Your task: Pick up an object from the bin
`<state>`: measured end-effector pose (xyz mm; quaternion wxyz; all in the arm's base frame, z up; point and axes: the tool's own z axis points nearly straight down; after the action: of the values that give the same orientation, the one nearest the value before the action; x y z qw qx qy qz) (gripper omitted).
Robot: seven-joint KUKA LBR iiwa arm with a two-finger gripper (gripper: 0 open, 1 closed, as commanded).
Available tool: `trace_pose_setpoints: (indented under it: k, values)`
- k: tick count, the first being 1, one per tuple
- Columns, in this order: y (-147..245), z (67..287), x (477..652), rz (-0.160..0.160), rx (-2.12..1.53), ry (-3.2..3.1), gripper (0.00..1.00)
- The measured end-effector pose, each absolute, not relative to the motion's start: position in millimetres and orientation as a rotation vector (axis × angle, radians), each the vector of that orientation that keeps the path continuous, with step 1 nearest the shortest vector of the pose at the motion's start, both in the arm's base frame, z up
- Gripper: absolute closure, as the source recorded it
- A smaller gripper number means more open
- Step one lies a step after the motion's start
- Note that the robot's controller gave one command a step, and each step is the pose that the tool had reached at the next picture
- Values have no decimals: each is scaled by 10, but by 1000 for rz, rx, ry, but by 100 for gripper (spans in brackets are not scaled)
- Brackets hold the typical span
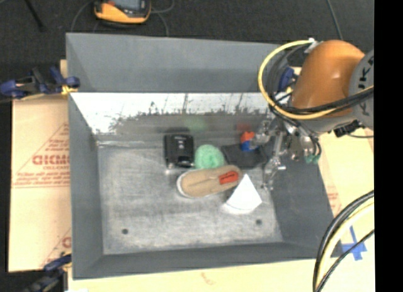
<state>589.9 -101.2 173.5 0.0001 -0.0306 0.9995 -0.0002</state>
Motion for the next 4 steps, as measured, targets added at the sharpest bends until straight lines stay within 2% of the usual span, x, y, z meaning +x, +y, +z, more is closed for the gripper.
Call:
trace_pose_setpoints:
  k: [1, 2, 3, 4]
  values:
    - [-1011, 1383, 5965, -7, -253, 3118, 0]
    - [-801, 909, 6060, -8, -297, 3130, 0]
    - [-789, 945, 6084, -9, -296, 3127, 100]
    - [-789, 945, 6085, -9, -297, 3127, 100]
